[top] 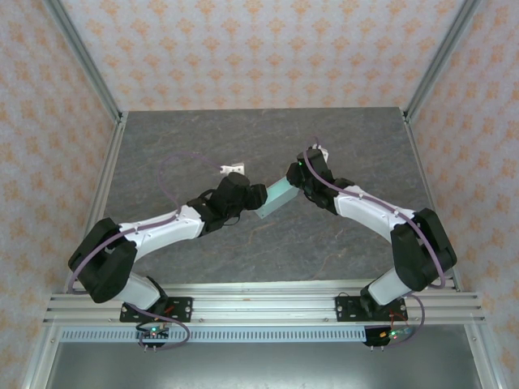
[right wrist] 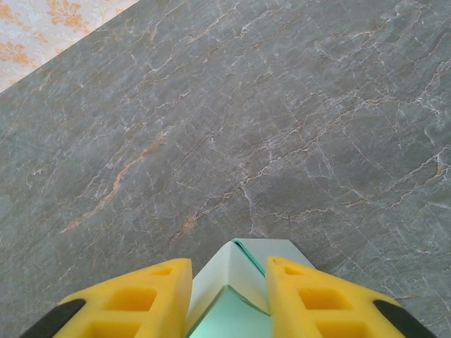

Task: Fold the paper box

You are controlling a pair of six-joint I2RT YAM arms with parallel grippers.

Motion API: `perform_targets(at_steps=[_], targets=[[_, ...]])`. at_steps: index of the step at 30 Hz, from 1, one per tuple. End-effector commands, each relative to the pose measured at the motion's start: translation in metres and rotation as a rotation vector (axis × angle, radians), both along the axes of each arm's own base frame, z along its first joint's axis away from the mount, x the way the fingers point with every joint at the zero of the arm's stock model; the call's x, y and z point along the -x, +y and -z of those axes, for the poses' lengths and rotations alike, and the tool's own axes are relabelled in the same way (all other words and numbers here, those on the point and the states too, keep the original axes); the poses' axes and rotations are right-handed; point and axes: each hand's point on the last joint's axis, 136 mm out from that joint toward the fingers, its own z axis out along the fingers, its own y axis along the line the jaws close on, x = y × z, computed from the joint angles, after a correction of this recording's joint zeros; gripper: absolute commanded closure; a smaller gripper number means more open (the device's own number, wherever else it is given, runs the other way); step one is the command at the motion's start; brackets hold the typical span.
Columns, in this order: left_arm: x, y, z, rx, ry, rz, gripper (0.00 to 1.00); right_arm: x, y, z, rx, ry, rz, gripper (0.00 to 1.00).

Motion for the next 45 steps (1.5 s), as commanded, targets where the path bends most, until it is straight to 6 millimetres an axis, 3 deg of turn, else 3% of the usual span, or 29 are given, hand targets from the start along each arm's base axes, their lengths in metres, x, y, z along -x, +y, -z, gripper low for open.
perform_targets(at_steps=[1,14,26,31,38,45], targets=[[0.027,0.026,0.069,-0.243,0.134,0.018,0.41,0.043,-0.021,0.068,0.154,0.237,-0.042,0.69],[0.047,0.036,0.11,-0.334,0.191,0.039,0.42,0.055,-0.025,0.097,0.093,0.32,-0.079,0.7],[0.057,0.042,0.13,-0.355,0.23,0.043,0.46,0.069,-0.043,0.125,0.109,0.399,-0.073,0.66],[0.062,0.042,0.136,-0.362,0.241,0.056,0.47,0.073,-0.052,0.125,0.168,0.407,-0.087,0.62],[0.058,0.042,0.132,-0.373,0.225,0.056,0.49,0.06,-0.052,0.109,0.296,0.421,-0.182,0.56],[0.065,0.043,0.138,-0.359,0.248,0.062,0.55,0.075,-0.059,0.137,0.262,0.498,-0.189,0.56]])
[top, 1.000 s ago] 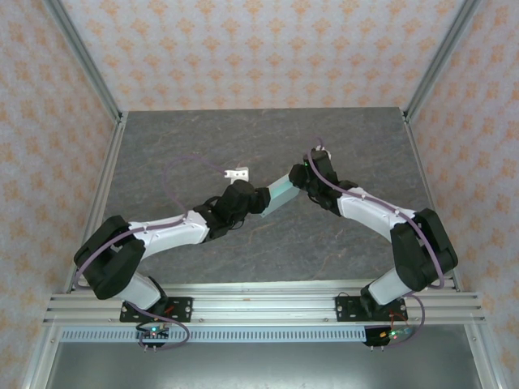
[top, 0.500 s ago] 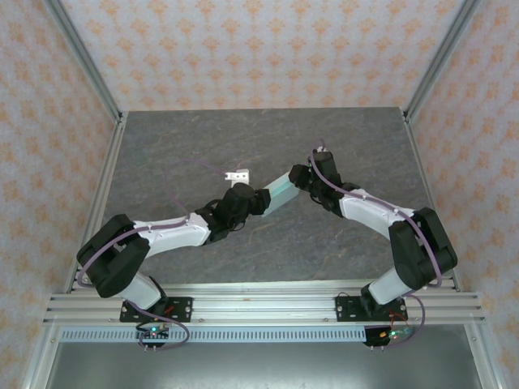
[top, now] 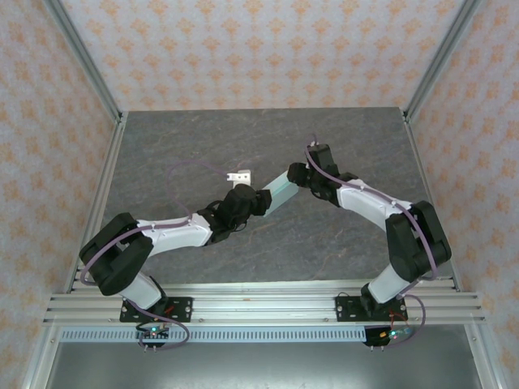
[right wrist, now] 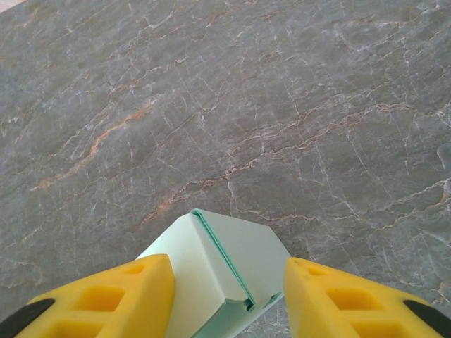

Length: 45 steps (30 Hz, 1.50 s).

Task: Fold the paper box

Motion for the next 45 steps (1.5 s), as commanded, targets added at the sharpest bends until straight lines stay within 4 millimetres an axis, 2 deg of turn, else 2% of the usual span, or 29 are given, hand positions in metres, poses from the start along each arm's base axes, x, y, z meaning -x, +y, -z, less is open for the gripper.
perform_targets(at_steps=[1,5,10,13,17,21,26,30,34,38,45], targets=[[0.07,0.058,0.117,-0.351,0.351,0.045,0.56,0.088,-0.05,0.118,0.228,0.435,-0.008,0.56],[0.078,0.061,0.135,-0.371,0.394,0.053,0.61,0.101,-0.054,0.143,0.194,0.491,0.016,0.6],[0.087,0.062,0.152,-0.343,0.437,0.047,0.66,0.109,-0.056,0.155,0.124,0.517,0.046,0.63],[0.091,0.06,0.155,-0.315,0.443,0.044,0.68,0.11,-0.053,0.156,0.064,0.525,0.055,0.65],[0.088,0.056,0.15,-0.31,0.43,0.048,0.69,0.103,-0.043,0.145,0.009,0.502,0.044,0.66],[0.072,0.048,0.131,-0.297,0.386,0.056,0.69,0.09,-0.04,0.126,0.001,0.454,0.042,0.66],[0.045,0.043,0.095,-0.263,0.317,0.05,0.62,0.077,-0.033,0.101,-0.028,0.381,0.047,0.67],[0.022,0.03,0.06,-0.218,0.26,0.053,0.54,0.072,-0.026,0.091,-0.034,0.335,0.074,0.68],[0.004,0.02,0.034,-0.143,0.239,0.04,0.43,0.066,-0.023,0.082,-0.031,0.283,0.134,0.7],[-0.003,0.02,0.018,-0.039,0.236,0.013,0.35,0.064,-0.022,0.076,-0.019,0.248,0.161,0.71],[0.004,0.01,-0.005,0.158,0.211,0.052,0.2,0.066,-0.023,0.075,0.021,0.24,0.16,0.71]])
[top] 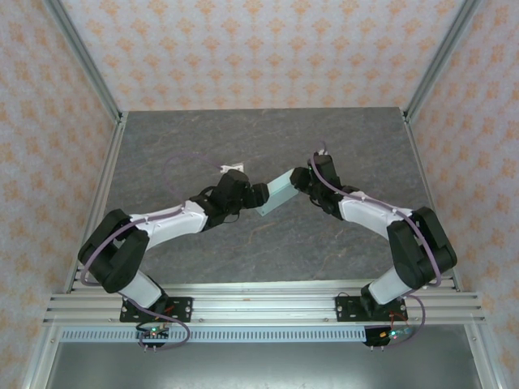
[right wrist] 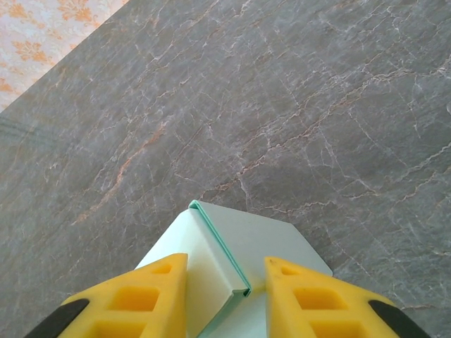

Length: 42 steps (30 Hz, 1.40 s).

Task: Fold the paper box

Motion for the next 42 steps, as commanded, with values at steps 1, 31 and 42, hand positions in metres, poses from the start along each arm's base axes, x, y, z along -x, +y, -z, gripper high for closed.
perform_targets(at_steps=[1,31,42], targets=[[0.012,-0.008,-0.008,0.117,0.024,0.028,0.19,0.056,-0.027,0.075,0.175,0.289,-0.003,0.71],[0.063,0.032,0.14,0.213,0.297,-0.19,0.75,0.074,-0.039,0.102,0.226,0.375,-0.047,0.71],[0.034,0.05,0.105,0.087,0.228,-0.094,0.73,0.075,-0.017,0.069,0.114,0.301,-0.111,0.69]])
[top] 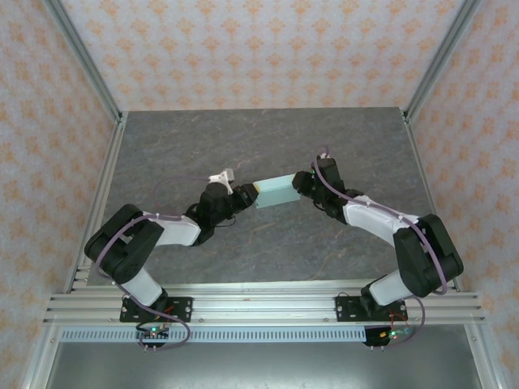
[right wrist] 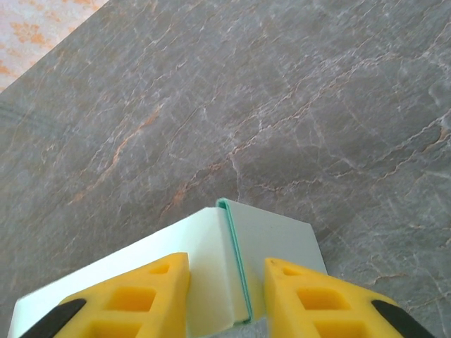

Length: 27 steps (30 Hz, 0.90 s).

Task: Fold the paper box

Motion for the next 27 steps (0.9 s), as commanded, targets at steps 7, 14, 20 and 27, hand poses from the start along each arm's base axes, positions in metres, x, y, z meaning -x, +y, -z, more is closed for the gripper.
perform_targets(at_steps=[7,14,20,27], targets=[[0.051,0.047,0.112,-0.395,0.342,0.085,0.74,0.052,-0.012,0.052,0.109,0.265,-0.089,0.63],[0.052,0.046,0.114,-0.402,0.343,0.097,0.75,0.046,-0.009,0.044,0.002,0.293,-0.161,0.55],[0.054,0.036,0.111,-0.32,0.363,0.123,0.76,0.052,-0.01,0.066,-0.137,0.368,-0.203,0.6],[0.063,0.033,0.117,-0.216,0.432,0.147,0.79,0.059,-0.011,0.088,-0.235,0.42,-0.197,0.7]])
